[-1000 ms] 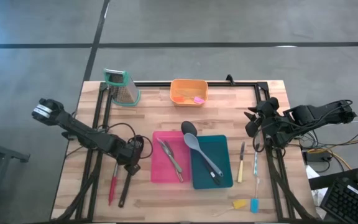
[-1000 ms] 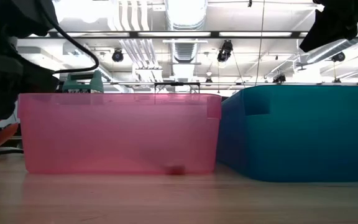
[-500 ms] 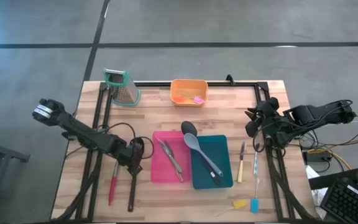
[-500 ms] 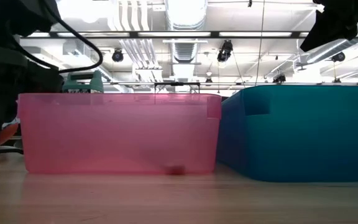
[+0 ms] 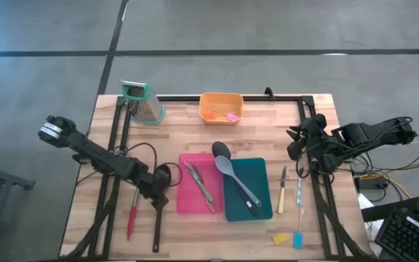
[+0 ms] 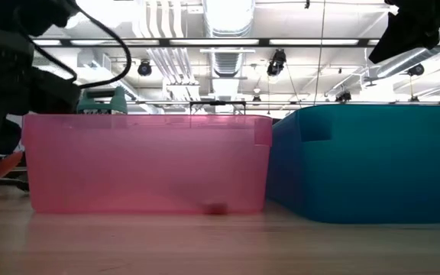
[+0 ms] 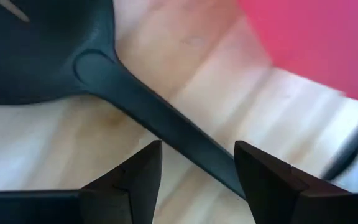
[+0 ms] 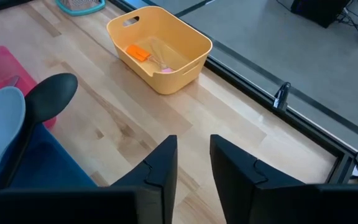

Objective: Pick & Place Kitchen Items
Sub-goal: Put the black spoon into the blue bin

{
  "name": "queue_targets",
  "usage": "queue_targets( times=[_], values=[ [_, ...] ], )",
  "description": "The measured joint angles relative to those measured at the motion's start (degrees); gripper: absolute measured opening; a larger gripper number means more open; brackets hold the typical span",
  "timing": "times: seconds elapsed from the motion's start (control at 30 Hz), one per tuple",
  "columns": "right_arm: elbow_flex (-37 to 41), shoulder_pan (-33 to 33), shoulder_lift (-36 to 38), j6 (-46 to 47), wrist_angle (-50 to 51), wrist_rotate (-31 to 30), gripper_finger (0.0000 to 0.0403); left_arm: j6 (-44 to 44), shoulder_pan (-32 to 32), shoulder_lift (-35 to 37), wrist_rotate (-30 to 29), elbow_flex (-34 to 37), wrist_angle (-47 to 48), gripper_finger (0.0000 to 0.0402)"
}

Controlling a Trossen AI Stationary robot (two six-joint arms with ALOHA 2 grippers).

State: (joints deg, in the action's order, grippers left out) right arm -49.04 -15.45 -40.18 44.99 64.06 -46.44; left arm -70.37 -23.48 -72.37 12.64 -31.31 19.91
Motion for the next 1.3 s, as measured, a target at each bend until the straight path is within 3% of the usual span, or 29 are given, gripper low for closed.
queue_targets(
  times=[0.53, 0.73, 1.1, 1.3],
  values=[
    [0.00, -0.01, 0.04, 0.00, -0.01, 0.00, 0.0131, -1.59, 0.23, -3.24, -1.13, 0.53, -1.60, 0.0204],
    [0.00, -0.01, 0.04, 0.00, -0.01, 0.00, 0.0143, -1.69, 0.23, -5.72, 1.68, 0.46, -6.20, 0.0204],
    [0.00, 0.01, 0.00, 0.00, 0.01, 0.00, 0.0146, -1.63, 1.26, -3.94, 6.05, 0.48, 9.85, 0.0204],
    [0.00, 0.01, 0.00, 0.00, 0.01, 0.00, 0.0125, -0.24, 2.07, -0.97, 6.11, 0.18, 11.12, 0.0204]
  ],
)
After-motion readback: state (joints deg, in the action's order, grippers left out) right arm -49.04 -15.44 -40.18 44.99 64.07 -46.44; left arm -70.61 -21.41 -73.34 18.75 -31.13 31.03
